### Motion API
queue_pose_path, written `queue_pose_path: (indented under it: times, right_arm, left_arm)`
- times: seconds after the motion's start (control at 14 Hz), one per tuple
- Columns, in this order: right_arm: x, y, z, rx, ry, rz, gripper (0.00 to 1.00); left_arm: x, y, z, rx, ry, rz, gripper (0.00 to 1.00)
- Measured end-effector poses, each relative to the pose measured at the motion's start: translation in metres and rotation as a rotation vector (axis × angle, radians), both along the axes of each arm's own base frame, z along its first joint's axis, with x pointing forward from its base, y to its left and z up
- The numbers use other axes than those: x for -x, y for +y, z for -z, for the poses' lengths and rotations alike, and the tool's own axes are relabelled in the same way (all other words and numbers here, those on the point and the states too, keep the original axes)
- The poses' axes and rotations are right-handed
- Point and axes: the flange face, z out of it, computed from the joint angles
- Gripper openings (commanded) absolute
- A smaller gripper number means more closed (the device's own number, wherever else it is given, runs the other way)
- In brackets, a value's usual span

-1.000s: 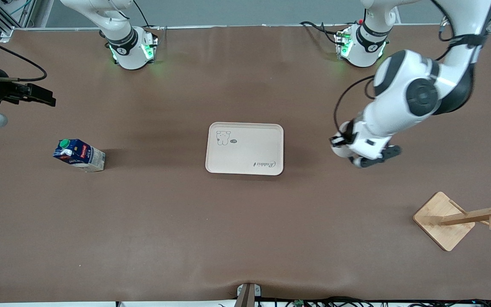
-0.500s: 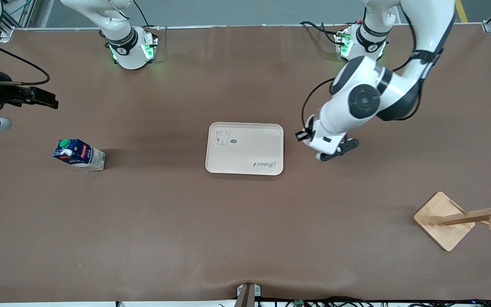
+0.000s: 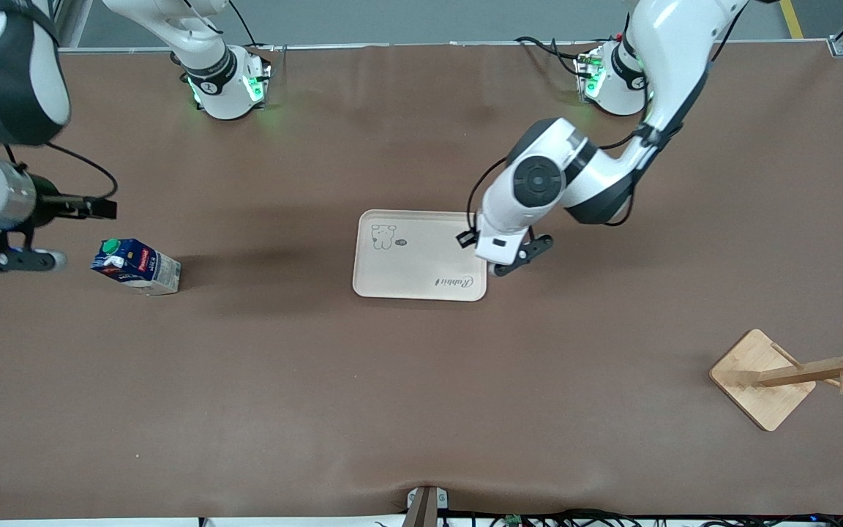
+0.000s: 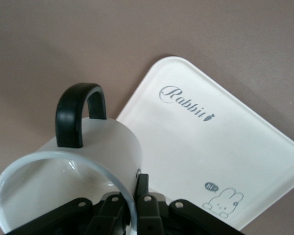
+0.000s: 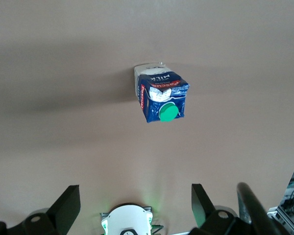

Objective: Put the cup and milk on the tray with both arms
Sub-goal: 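Carry the mug to the tray while the right gripper reaches the milk, then lower the mug onto the tray while the right gripper grasps the milk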

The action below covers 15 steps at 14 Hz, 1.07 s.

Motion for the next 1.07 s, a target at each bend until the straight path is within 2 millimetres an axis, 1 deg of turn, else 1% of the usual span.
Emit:
queue_pose_path:
  times: [0.14,0.29,0.36,0.5,0.64,0.71,0.79,0.93,1.07]
  right_arm:
    - [-0.005,-0.010,0.018,0.001,0.029,0.018,1.00]
    - [-0.005,-0.023,0.027,-0.003,0.043,0.039,1.00]
    - [-0.004,-0.032,0.036,-0.010,0.045,0.056,1.00]
    - [-0.004,-0.057,0.060,-0.021,0.027,0.092,1.00]
    - [-0.002,-0.082,0.091,-0.028,0.002,0.125,1.00]
    - [0.001,-0.089,0.103,-0.033,-0.001,0.136,1.00]
    - [0.002,-0.091,0.109,-0.037,-0.002,0.139,1.00]
    - [0.000,-0.087,0.113,-0.042,-0.019,0.132,1.00]
    - [0.000,-0.085,0.119,-0.045,-0.029,0.127,1.00]
  left_arm:
    - [0.001,-0.017,0.015,-0.024,-0.006,-0.013,0.00]
    - [-0.003,-0.025,0.028,-0.007,-0.018,-0.023,0.00]
    - [-0.005,-0.027,0.033,0.006,-0.021,-0.031,0.00]
    - [-0.006,-0.030,0.042,0.022,-0.019,-0.051,0.00]
    - [-0.004,-0.033,0.049,0.029,-0.016,-0.057,0.00]
    - [-0.004,-0.034,0.052,0.029,-0.013,-0.059,0.00]
    - [-0.003,-0.035,0.053,0.027,-0.011,-0.061,0.00]
    - [0.001,-0.038,0.055,0.020,-0.009,-0.068,0.00]
    - [0.004,-0.041,0.062,0.002,-0.010,-0.070,0.00]
